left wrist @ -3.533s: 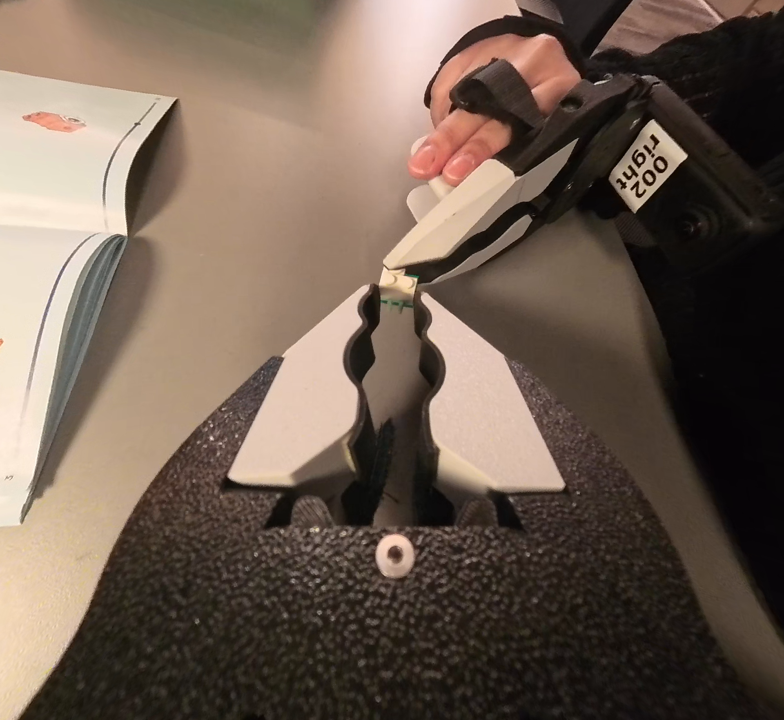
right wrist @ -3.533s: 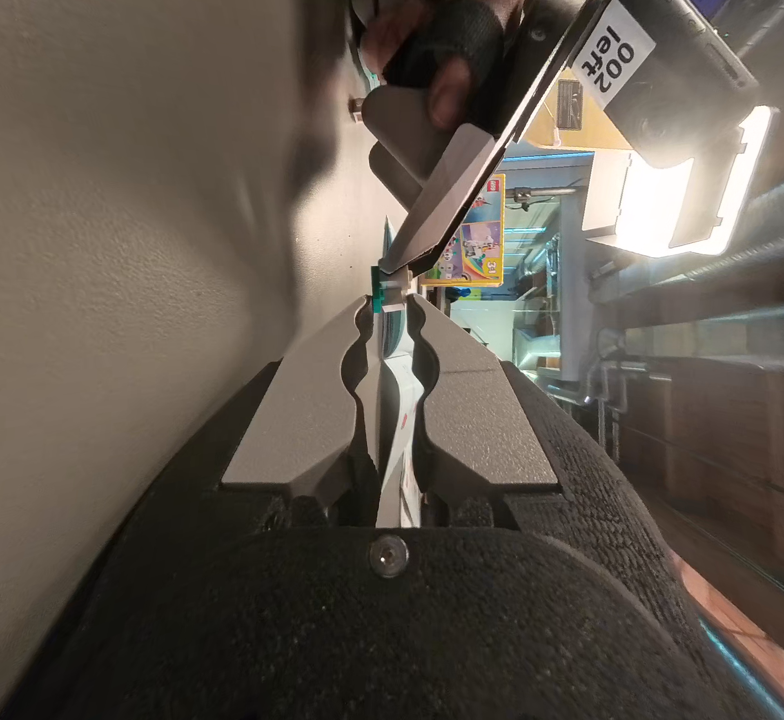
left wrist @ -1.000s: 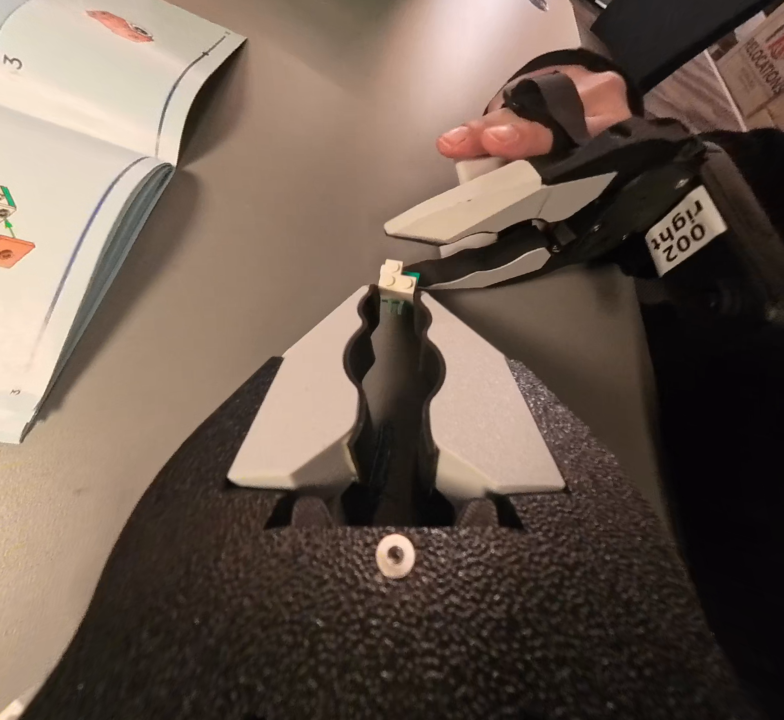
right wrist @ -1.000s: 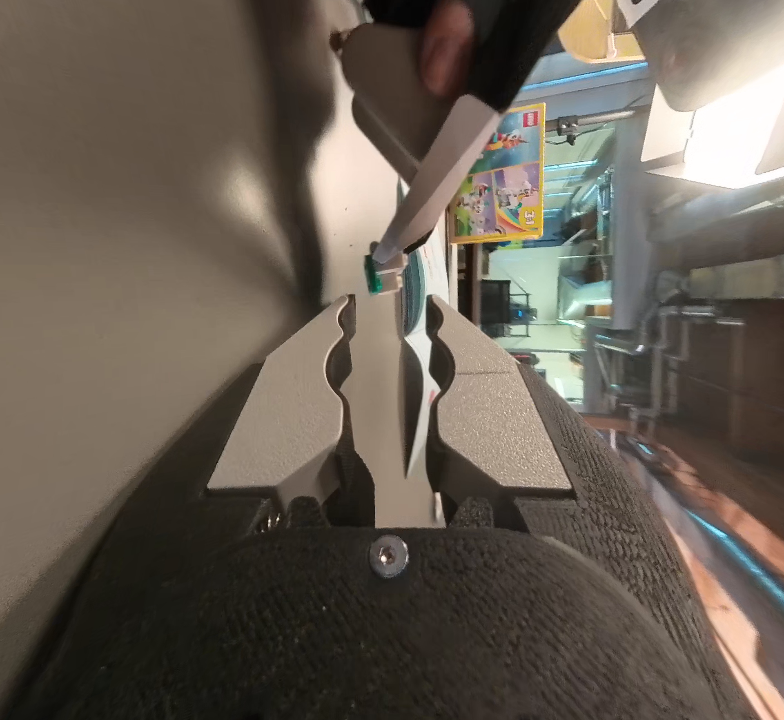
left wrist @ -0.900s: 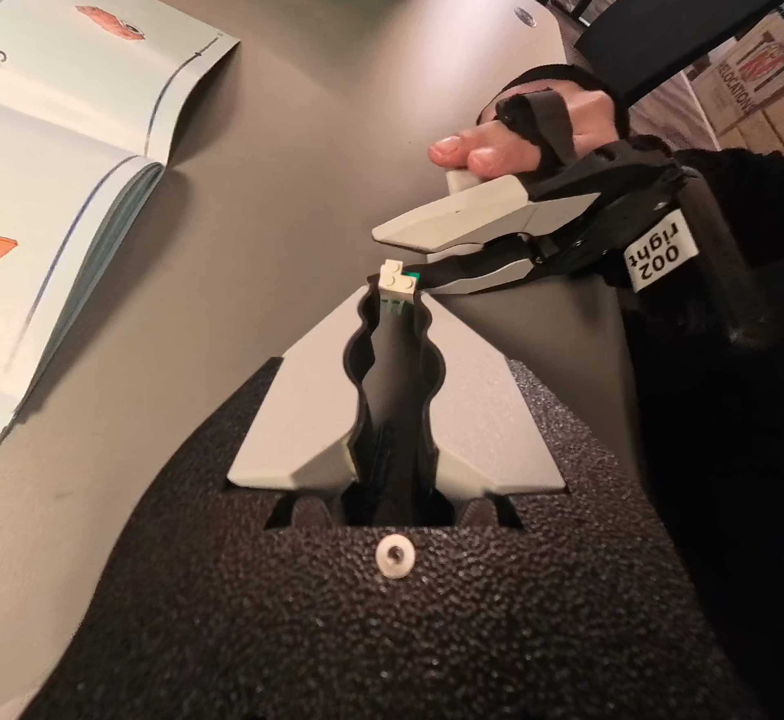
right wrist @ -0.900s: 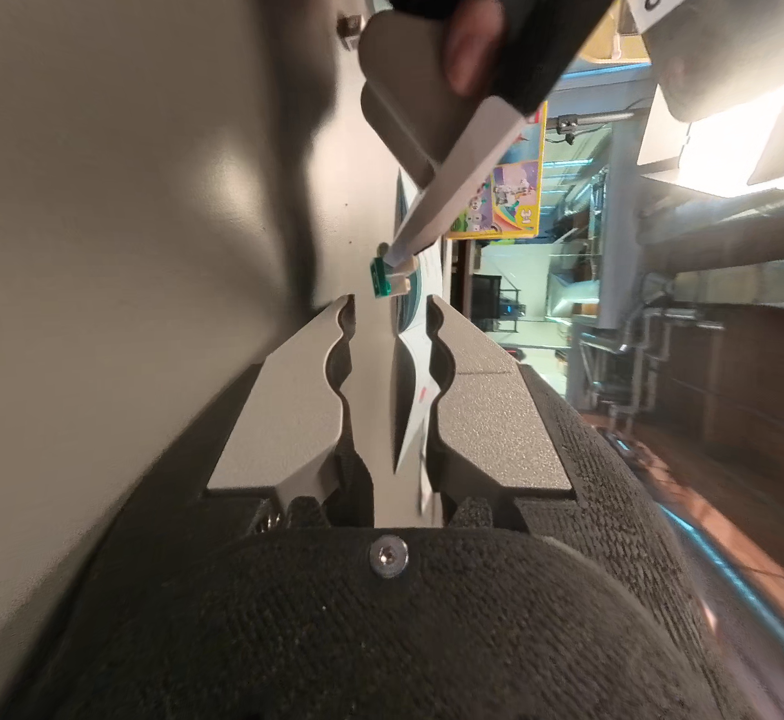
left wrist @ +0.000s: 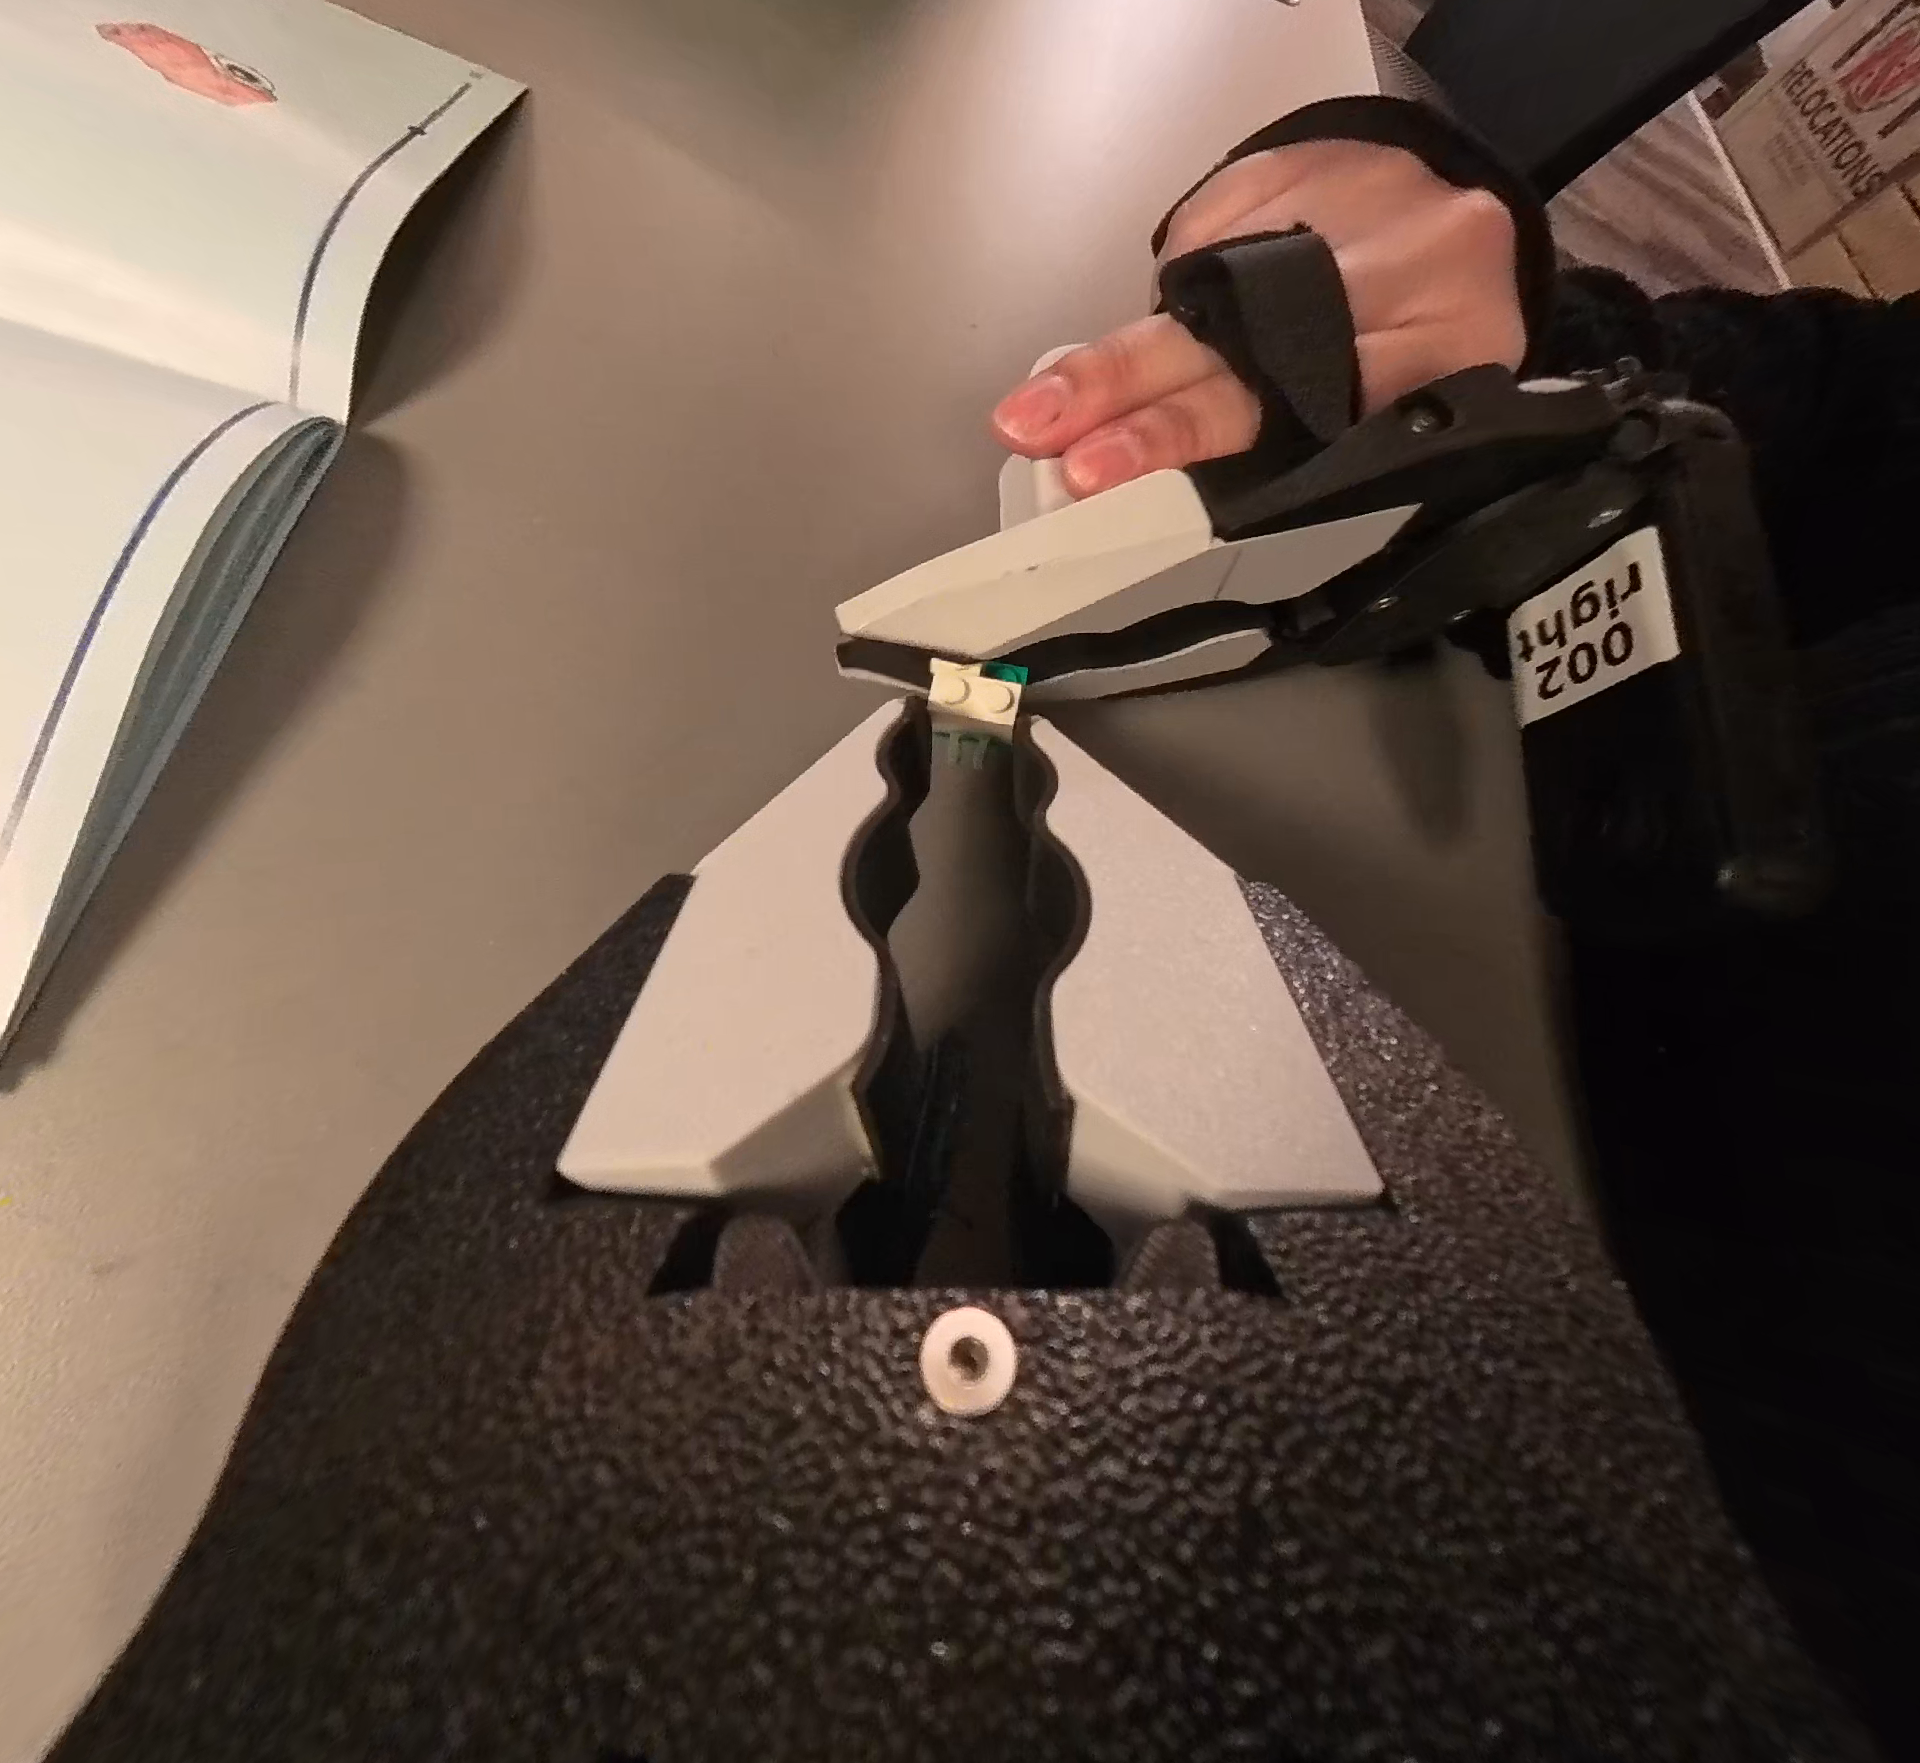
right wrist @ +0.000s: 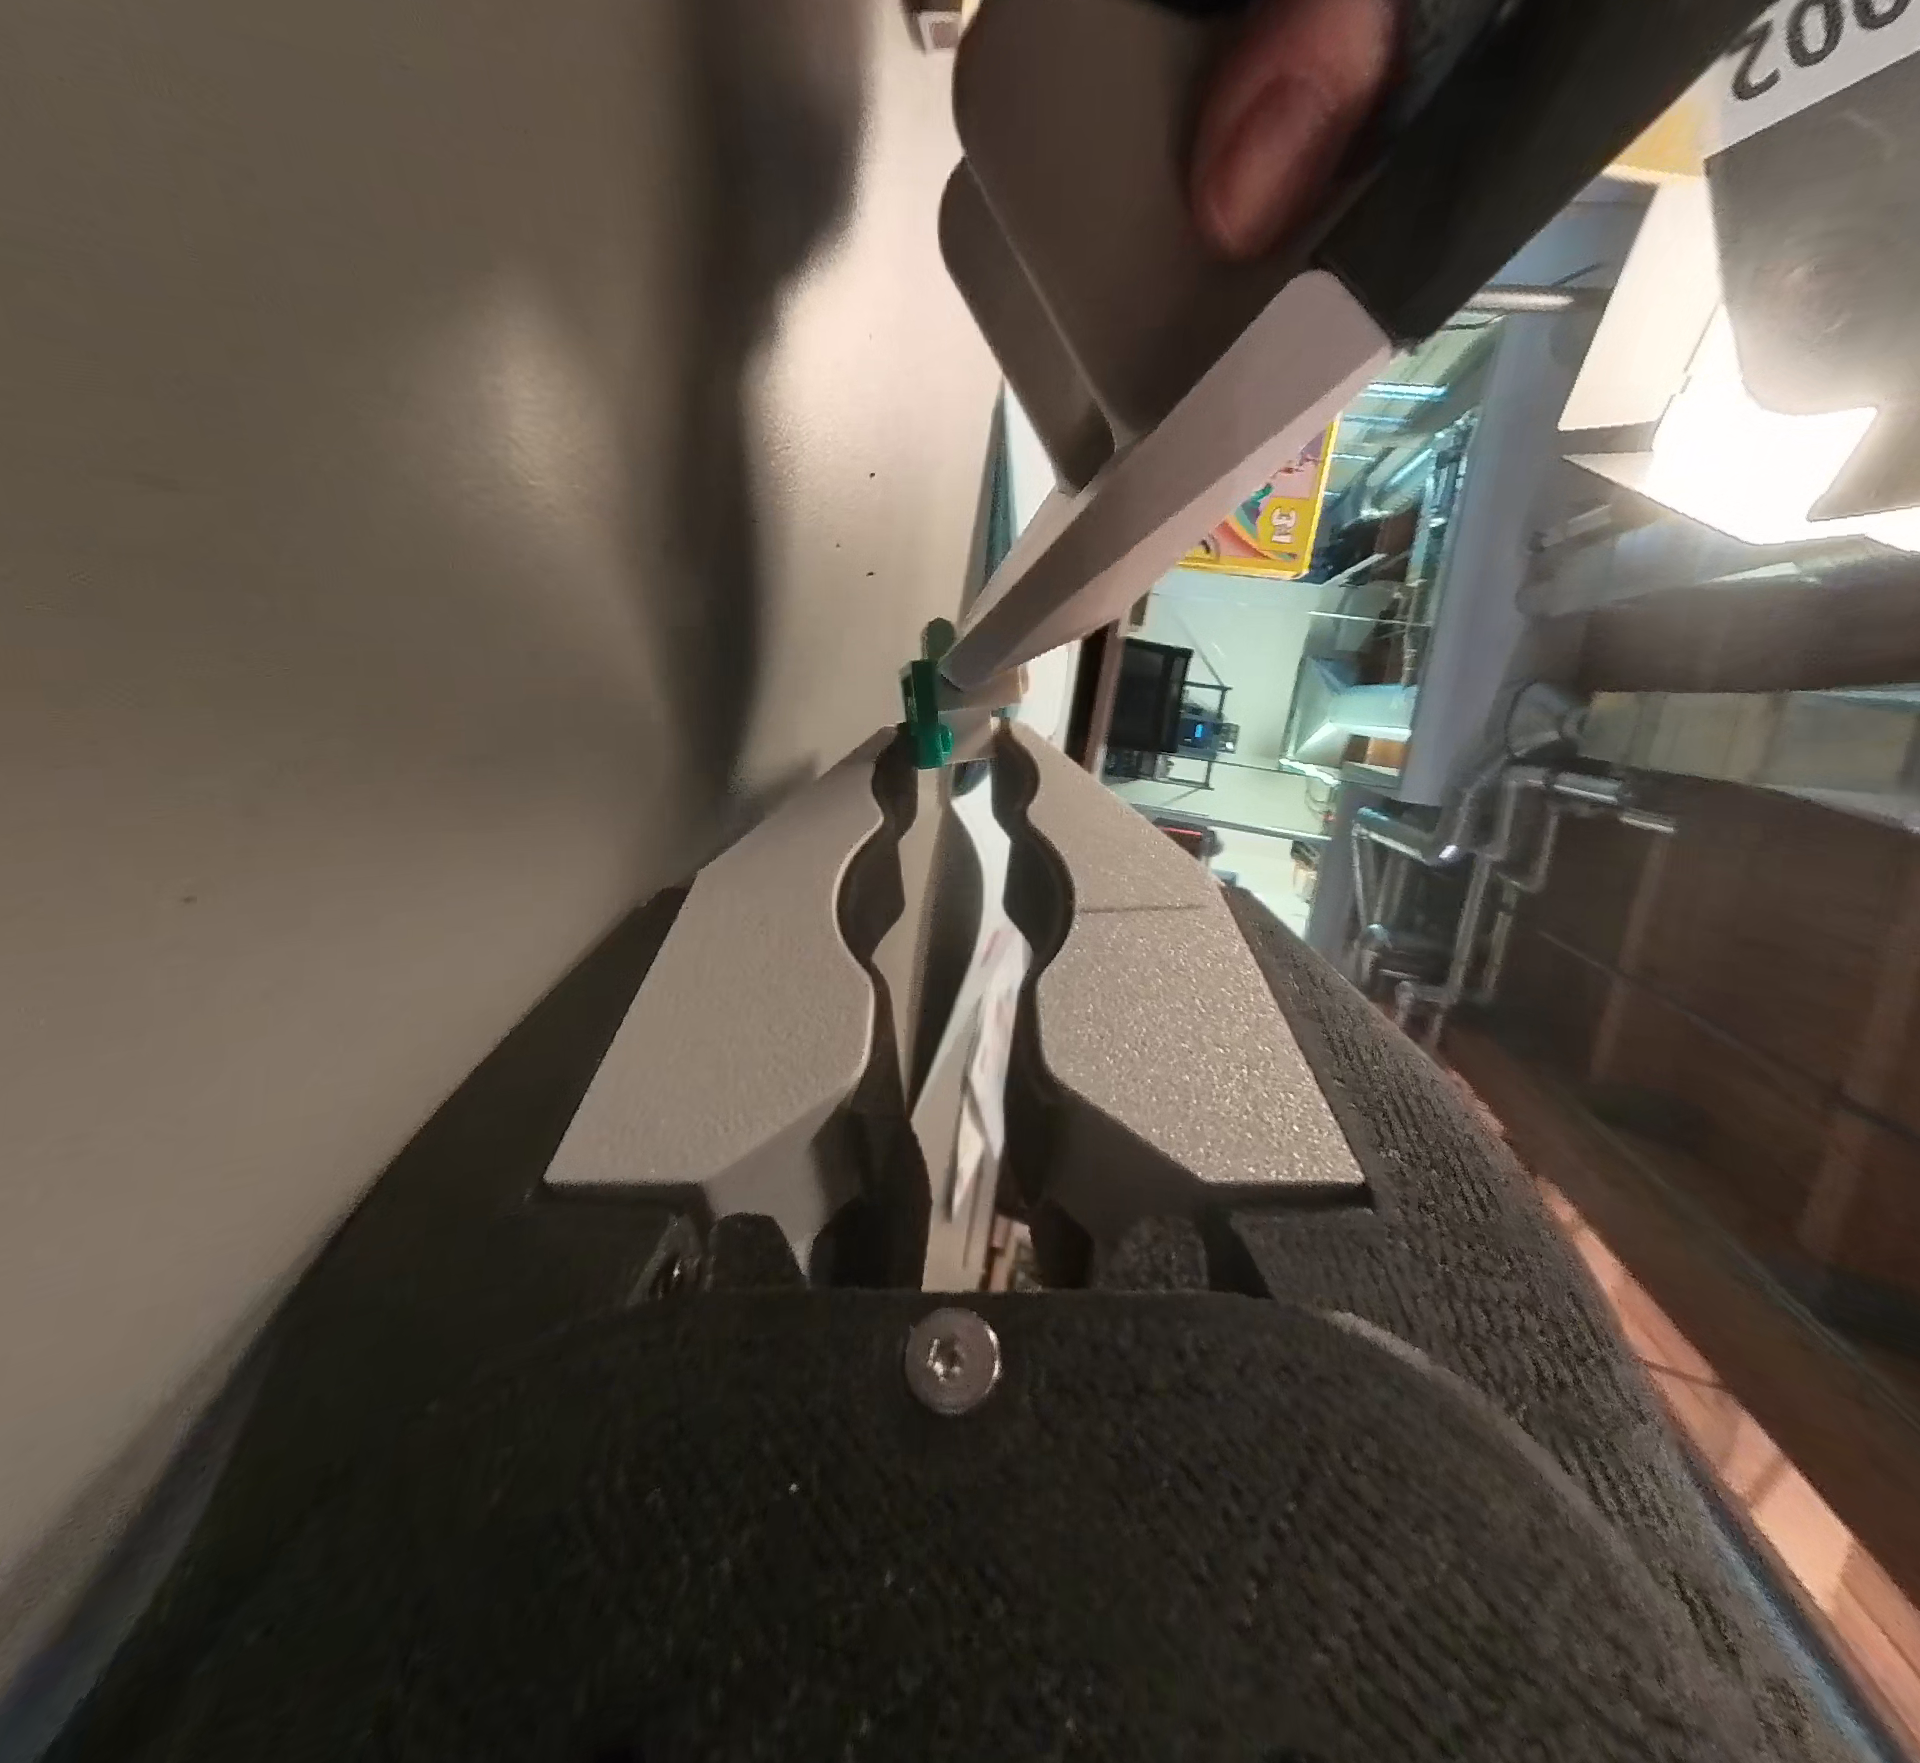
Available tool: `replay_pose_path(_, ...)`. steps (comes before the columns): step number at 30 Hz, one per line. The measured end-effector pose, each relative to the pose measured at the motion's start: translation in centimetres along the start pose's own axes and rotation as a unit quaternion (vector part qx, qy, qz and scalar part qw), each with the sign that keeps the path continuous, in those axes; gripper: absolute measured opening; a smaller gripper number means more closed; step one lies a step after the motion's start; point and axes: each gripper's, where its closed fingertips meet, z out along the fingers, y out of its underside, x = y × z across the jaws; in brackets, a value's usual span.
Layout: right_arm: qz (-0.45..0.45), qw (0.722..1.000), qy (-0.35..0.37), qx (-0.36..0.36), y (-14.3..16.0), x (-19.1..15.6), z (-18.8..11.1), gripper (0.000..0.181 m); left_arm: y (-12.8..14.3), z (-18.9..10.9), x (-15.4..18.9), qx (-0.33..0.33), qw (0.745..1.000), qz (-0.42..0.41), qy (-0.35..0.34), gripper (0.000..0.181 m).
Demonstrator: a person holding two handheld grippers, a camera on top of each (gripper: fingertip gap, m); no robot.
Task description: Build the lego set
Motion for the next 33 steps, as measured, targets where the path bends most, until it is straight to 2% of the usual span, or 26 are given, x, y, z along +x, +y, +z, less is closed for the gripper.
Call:
replay_pose_path(9,-0.022,0.999,0.036,0.000,0.1,0.8,-0.2,0.013,-0.4,-0.2,0.2,0.013,1.000,-0.008,0.006,0.013)
replay_pose_path(14,0.013,0.999,0.046,0.011,0.0,1.0,-0.2,0.014,-0.7,-0.4,0.4,0.023,1.000,-0.010,0.009,0.013)
replay_pose_path(16,0.025,0.998,0.062,0.016,0.1,1.4,-0.3,0.017,-0.8,-0.7,0.1,0.028,1.000,-0.005,-0.006,0.014)
replay_pose_path(18,0.028,0.997,0.073,0.012,0.7,1.7,-0.5,0.029,-1.0,-1.3,-0.1,0.032,0.999,0.010,-0.019,0.014)
replay_pose_path(21,0.048,0.996,0.074,0.014,1.4,1.8,-0.7,0.032,-2.0,-2.8,0.1,0.068,0.996,0.047,-0.041,0.013)
replay_pose_path(23,0.073,0.994,0.075,0.020,1.6,2.2,-0.9,0.033,-3.5,-4.6,0.4,0.124,0.986,0.085,-0.071,0.013)
replay_pose_path(25,0.096,0.992,0.083,0.024,1.9,2.8,-1.1,0.032,-5.4,-7.2,0.8,0.206,0.959,0.145,-0.133,0.013)
replay_pose_path(28,0.137,0.986,0.086,0.035,2.1,3.4,-1.3,0.031,-7.1,-11.7,1.6,0.282,0.885,0.260,-0.265,0.013)
replay_pose_path(31,0.184,0.978,0.080,0.049,2.1,3.6,-1.4,0.030,-7.5,-15.3,2.8,0.275,0.768,0.401,-0.417,0.013)
replay_pose_path(33,0.207,0.974,0.071,0.055,2.1,3.6,-1.4,0.029,-7.2,-16.7,3.1,0.212,0.676,0.489,-0.508,0.013)
